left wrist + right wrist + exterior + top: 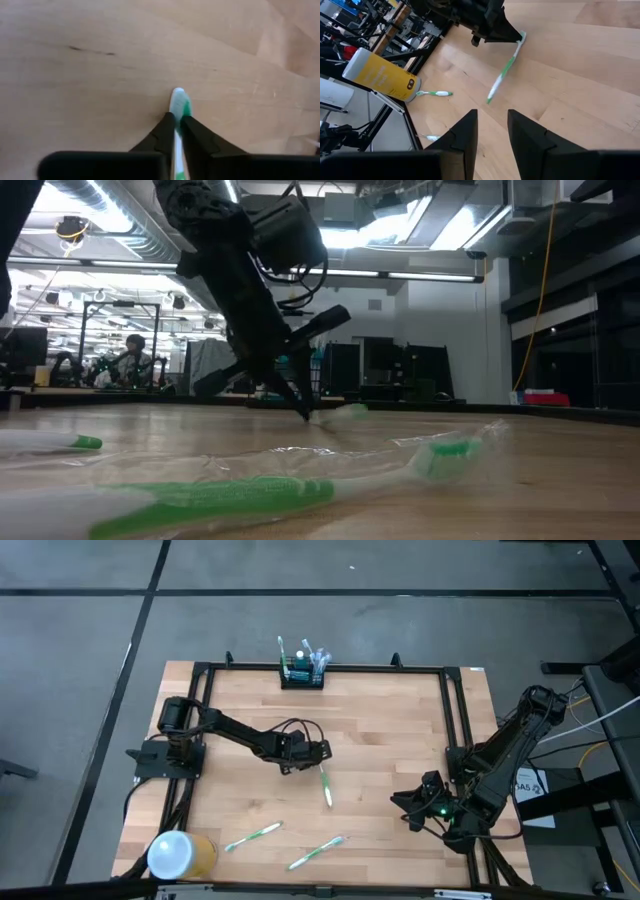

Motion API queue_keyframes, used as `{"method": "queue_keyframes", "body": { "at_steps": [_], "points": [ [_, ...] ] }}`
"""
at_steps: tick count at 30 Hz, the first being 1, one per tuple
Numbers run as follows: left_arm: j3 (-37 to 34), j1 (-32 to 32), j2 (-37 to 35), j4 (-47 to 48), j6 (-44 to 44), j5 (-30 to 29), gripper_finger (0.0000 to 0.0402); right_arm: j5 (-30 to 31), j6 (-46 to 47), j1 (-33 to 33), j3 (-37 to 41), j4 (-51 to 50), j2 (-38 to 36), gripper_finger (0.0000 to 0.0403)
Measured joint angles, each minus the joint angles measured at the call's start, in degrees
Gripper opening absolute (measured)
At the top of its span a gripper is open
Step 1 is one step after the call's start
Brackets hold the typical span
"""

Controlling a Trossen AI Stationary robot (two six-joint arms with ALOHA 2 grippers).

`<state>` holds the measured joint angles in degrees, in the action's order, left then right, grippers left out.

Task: Pick & Place toothbrushing station
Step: Put the green toothbrush into the wire organizer

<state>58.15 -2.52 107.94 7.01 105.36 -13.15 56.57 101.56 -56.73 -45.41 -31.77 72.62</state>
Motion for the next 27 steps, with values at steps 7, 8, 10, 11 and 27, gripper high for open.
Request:
{"method": "queue_keyframes", "body": {
  "at_steps": [7, 8, 10, 11, 27],
  "points": [
    [-0.1, 0.0, -0.2, -2.6, -3.3, -4.5, 0.0002, 0.0, 0.0, 0.0, 0.0, 0.0, 0.0, 0.0110],
    [-0.1, 0.0, -0.3, -3.5, -4.0, -5.9, 0.0002, 0.0, 0.0, 0.0, 0.0, 0.0, 0.0, 0.0110],
    [-0.1, 0.4, -1.1, -4.3, -5.5, -8.5, 0.0002, 0.0, 0.0, 0.0, 0.0, -0.1, 0.0, 0.0110],
    [-0.1, 0.6, -1.6, -4.4, -6.6, -10.3, 0.0002, 0.0, 0.0, 0.0, 0.0, -0.2, 0.0, 0.0110],
    [-2.5, 8.6, -21.1, 1.2, -30.5, -47.2, 0.0002, 2.5, 0.0, 0.0, 0.0, -0.6, 0.0, 0.0110]
  ]
}}
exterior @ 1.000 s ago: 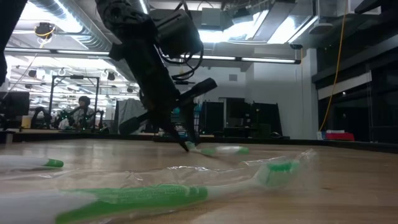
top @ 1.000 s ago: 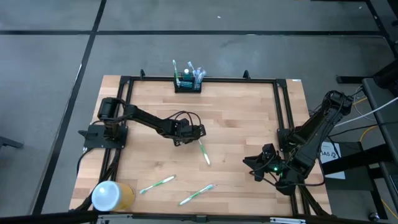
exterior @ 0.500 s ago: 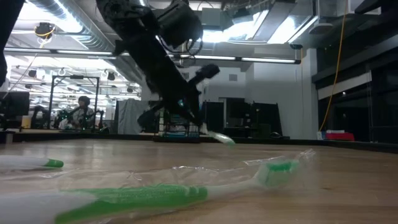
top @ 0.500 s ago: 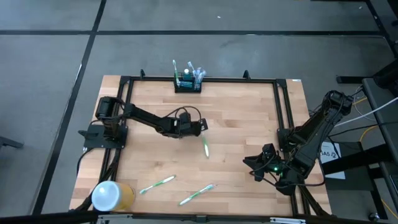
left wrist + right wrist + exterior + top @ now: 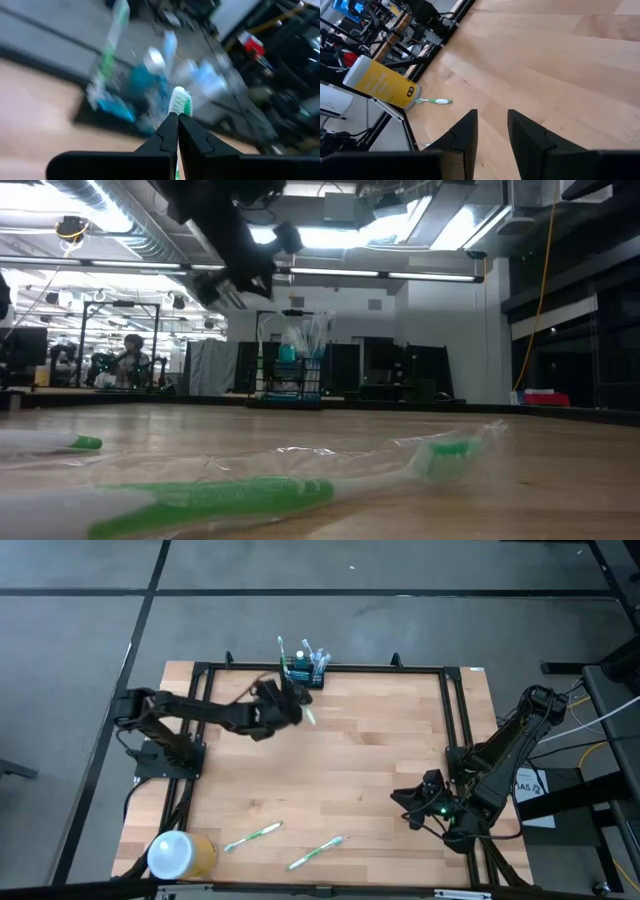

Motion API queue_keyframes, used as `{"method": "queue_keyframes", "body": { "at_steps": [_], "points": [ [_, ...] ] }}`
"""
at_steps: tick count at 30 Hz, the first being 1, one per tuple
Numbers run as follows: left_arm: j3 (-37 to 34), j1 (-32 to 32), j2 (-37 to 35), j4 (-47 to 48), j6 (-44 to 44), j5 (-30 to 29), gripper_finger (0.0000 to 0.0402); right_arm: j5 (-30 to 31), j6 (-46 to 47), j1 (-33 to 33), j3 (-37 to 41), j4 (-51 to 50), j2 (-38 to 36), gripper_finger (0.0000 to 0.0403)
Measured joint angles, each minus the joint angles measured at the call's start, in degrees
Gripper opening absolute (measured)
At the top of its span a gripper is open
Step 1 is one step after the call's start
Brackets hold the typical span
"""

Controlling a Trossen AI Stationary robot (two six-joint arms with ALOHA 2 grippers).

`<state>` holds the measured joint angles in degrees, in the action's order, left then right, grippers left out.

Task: Pick & Place toothbrushing station
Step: Put the green toothbrush into the wire organizer

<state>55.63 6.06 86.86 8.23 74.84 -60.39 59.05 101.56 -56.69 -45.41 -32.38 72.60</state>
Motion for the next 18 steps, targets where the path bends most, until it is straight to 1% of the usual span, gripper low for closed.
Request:
{"method": "queue_keyframes", "body": {
  "at_steps": [3, 5, 8, 11, 14, 18],
  "points": [
    [-1.1, 2.9, -2.4, -2.9, -7.9, -2.5, 0.0002, 0.5, 0.0, 0.0, 0.0, 0.0, 0.0, 0.0110],
    [-1.8, 4.9, -3.3, -7.6, -13.9, -3.5, 0.0001, 0.5, 0.0, 0.0, 0.0, 0.0, 0.0, 0.0110],
    [-4.0, 8.4, -3.5, -20.8, -26.3, -2.7, 0.0001, 0.5, 0.0, 0.0, 0.0, 0.0, 0.0, 0.0110],
    [-6.9, 12.2, -3.3, -34.4, -37.2, 0.9, 0.0001, 0.2, 0.0, 0.0, 0.0, 0.0, 0.0, 0.0110],
    [-9.5, 15.6, -3.2, -41.1, -42.4, 2.4, 0.0001, 0.0, 0.0, 0.0, 0.0, 0.0, 0.0, 0.0110],
    [-11.1, 19.6, -3.2, -41.9, -44.9, 5.1, 0.0001, -0.1, 0.7, 0.0, 0.0, 0.2, 0.0, 0.0110]
  ]
}}
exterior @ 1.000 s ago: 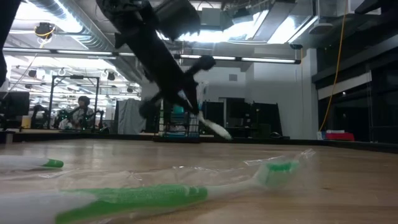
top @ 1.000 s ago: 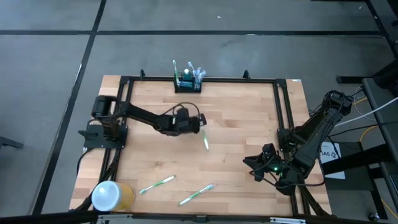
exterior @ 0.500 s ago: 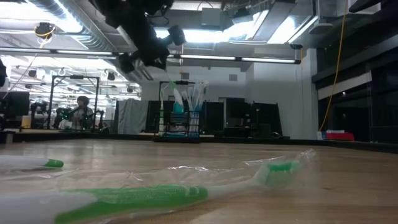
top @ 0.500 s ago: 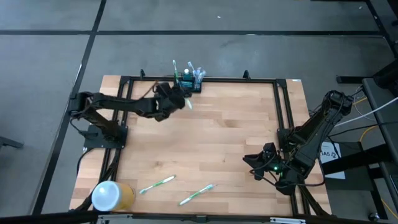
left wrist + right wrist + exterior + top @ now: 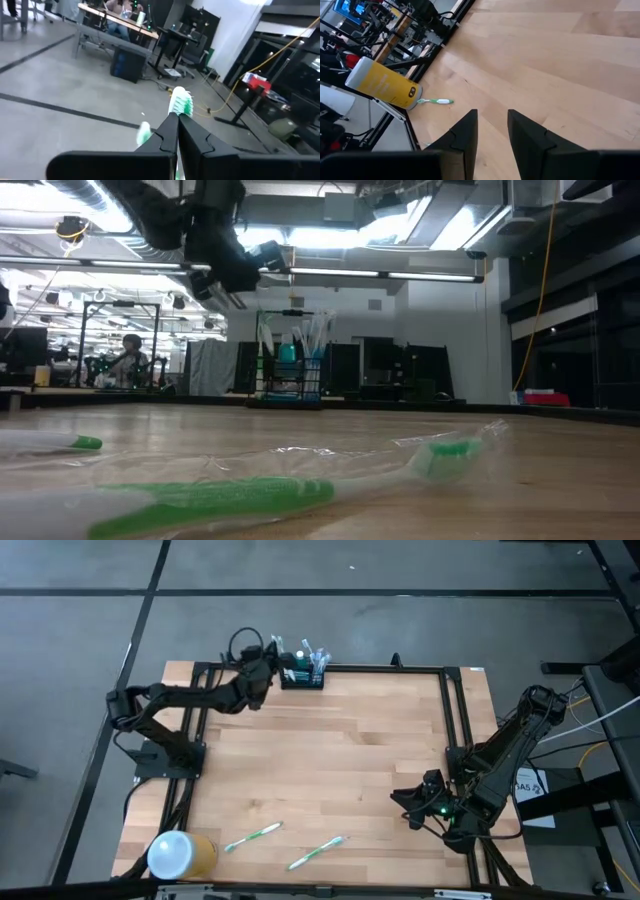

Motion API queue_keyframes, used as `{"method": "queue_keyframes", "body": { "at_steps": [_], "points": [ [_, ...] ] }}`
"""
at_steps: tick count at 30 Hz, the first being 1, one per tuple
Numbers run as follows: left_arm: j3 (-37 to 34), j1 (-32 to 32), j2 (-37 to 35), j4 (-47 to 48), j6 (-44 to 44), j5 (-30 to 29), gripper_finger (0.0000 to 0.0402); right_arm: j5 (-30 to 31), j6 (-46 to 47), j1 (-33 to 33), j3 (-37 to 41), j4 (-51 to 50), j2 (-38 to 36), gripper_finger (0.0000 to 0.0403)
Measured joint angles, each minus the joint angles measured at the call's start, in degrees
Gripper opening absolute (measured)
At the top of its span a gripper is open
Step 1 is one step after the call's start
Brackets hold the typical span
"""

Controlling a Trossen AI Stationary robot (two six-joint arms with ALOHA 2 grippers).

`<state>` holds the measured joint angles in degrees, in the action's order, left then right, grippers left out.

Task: Pick & Place toothbrushing station
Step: Put the green toothbrush into the wire organizer

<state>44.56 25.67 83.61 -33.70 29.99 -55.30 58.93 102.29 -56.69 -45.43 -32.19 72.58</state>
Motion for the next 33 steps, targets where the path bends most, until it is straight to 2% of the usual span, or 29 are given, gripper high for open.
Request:
{"method": "queue_keyframes", "body": {
  "at_steps": [7, 16, 27, 33],
  "points": [
    [-1.1, 3.8, 0.0, -8.6, -9.7, 2.7, 0.0001, 0.0, 1.0, 0.0, 0.0, 0.1, 0.0, 0.0110],
    [-1.1, 5.3, -0.1, -8.6, -17.2, 5.6, 0.0001, -1.4, 2.3, 0.0, 0.0, 0.1, 0.0, 0.0110],
    [-1.1, 9.9, 0.6, -8.8, -18.9, 10.3, 0.0001, -1.5, 3.6, 0.0, 0.0, 0.1, 0.0, 0.0110],
    [-1.0, 10.2, 3.4, -12.6, -18.3, 12.2, 0.0001, -2.0, 3.6, 0.9, 0.0, 0.0, 0.0, 0.0110]
  ]
}}
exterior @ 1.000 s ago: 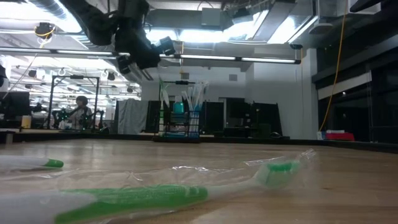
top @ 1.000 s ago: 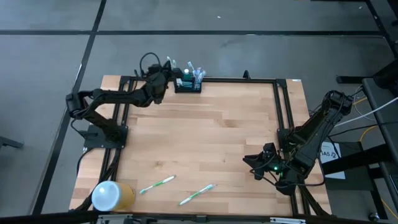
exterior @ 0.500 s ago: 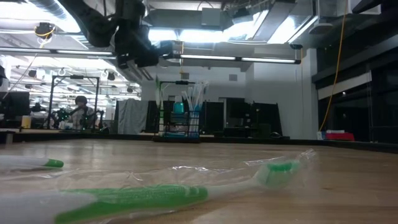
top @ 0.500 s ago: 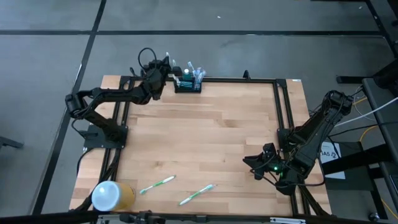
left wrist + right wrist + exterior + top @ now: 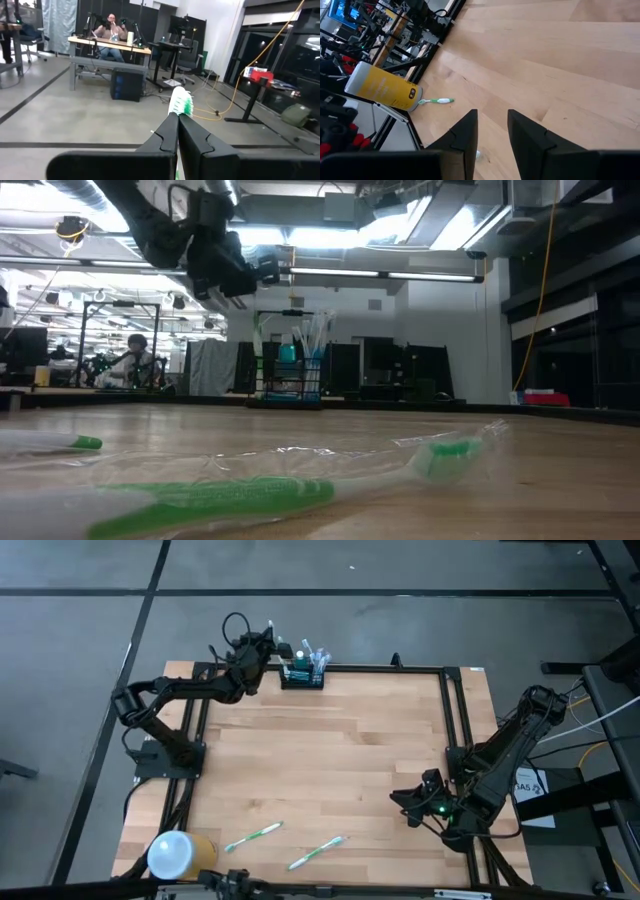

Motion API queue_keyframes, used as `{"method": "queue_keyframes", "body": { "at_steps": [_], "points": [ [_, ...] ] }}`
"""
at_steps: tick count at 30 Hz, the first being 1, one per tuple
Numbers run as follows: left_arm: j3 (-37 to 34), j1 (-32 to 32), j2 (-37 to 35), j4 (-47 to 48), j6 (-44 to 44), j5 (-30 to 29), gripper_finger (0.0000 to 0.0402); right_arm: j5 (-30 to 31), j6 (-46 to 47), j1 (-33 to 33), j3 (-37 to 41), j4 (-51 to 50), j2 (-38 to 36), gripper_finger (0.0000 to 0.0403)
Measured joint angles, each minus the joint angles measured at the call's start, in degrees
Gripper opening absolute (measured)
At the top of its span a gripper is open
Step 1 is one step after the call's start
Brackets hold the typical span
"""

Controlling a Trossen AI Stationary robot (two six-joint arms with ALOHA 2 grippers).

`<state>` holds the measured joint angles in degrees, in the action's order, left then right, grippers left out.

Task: Pick & Place toothbrushing station
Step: Put the green toothbrush into the wire organizer

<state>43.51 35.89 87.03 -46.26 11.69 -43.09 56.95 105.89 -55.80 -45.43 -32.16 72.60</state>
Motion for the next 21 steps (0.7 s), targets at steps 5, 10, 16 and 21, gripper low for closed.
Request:
{"method": "queue_keyframes", "body": {
  "at_steps": [5, 10, 16, 21],
  "points": [
    [0.0, -2.5, 0.9, -0.1, 0.0, -1.1, 0.0001, -0.9, 0.1, 0.6, 0.0, 0.2, 0.0, 0.0110],
    [0.0, -3.9, 2.3, 0.2, 0.2, -2.2, 0.0001, -0.9, 0.2, 0.6, 0.0, 0.0, 0.0, 0.0110],
    [0.0, -5.5, 4.9, 0.9, 2.7, -4.4, 0.0001, -0.9, 0.2, 0.6, 0.0, -0.2, 0.0, 0.0110],
    [0.0, -6.3, 6.9, 1.0, 5.6, -5.2, 0.0001, -0.9, 0.2, 0.6, 0.0, -0.2, 0.0, 0.0110]
  ]
}}
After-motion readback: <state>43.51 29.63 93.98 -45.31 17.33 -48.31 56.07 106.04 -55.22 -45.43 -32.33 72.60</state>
